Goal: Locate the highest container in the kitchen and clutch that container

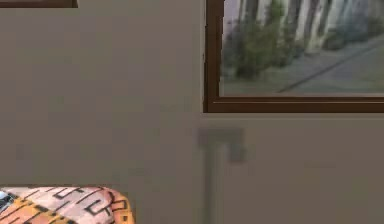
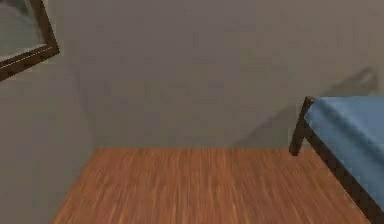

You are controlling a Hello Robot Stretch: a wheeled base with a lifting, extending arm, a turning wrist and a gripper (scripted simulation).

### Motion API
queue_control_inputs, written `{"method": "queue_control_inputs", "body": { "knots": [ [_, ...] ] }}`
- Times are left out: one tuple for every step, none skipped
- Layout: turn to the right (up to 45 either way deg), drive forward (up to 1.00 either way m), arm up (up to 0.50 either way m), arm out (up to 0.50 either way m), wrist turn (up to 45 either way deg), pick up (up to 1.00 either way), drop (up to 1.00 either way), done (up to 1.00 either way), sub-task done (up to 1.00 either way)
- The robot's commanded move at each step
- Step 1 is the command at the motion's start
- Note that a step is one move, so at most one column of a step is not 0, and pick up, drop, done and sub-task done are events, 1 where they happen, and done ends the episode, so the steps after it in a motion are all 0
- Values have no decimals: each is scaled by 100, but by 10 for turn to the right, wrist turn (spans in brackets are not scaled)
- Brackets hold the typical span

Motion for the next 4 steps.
{"method": "queue_control_inputs", "body": {
  "knots": [
    [-450,0,0,0,0,0,0,0,0],
    [-450,0,0,0,0,0,0,0,0],
    [-450,0,0,0,0,0,0,0,0],
    [-300,0,0,0,0,0,0,0,0]
  ]
}}
